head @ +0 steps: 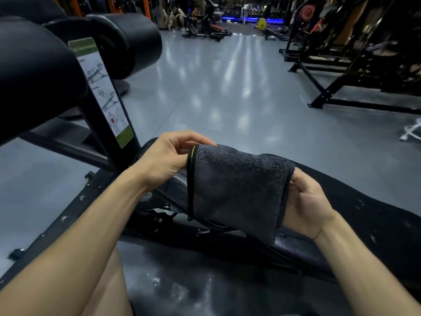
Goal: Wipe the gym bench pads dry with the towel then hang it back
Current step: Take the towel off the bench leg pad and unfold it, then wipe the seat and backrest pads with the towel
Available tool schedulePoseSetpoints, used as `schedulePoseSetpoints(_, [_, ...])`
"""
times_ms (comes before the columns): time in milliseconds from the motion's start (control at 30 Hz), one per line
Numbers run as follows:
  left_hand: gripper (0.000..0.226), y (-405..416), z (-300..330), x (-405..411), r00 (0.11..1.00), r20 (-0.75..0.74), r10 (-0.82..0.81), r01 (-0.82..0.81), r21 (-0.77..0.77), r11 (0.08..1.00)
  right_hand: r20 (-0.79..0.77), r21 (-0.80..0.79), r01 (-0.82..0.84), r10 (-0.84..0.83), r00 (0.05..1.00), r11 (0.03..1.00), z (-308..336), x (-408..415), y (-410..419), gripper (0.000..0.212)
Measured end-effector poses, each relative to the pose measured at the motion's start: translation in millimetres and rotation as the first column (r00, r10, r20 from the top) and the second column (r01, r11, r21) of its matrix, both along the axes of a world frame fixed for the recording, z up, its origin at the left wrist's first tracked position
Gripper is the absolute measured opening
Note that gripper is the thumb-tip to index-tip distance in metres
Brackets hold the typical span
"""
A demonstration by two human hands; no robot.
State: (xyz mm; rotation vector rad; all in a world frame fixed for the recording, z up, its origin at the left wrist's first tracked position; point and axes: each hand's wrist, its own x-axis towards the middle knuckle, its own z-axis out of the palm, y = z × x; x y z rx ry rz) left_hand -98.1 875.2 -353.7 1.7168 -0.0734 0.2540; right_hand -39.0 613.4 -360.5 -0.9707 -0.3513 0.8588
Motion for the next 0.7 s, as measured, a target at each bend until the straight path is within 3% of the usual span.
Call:
schedulePoseSetpoints(233, [0.022,34,-23,19,0.992,-0.052,0.113,-0.097,0.246,0.964,-0.068,-0.052,0.075,-0.079,0.995,0.996,-22,36,21,0.037])
schedulePoseSetpoints(400, [0.023,46,-28,17,0.966,-0.154,0.208,-0.162,0.267,0.95,-0.141,-0.113,0.061,-0.077,0.987,0.992,-15,51,13,0.047])
schedulePoseSetpoints(567, [0.016,48,-33,7,0.98,-0.08,0.184,-0.159,0.251,0.955,-0.052,-0.051,0.159,-0.162,0.985,0.986,-36,49,-14,0.049])
schedulePoseSetpoints(600, [0.015,42,-39,1,0.983,-0.059,0.174,-0.156,0.237,0.959,-0.057,-0.113,0.253,-0.261,0.964,0.961,-44,49,-23,0.055])
schedulePoseSetpoints(700, [0.015,30,-53,-20,0.977,-0.082,0.195,-0.179,0.164,0.97,-0.09,0.082,0.239,-0.232,0.969,0.967,-72,47,-53,0.068])
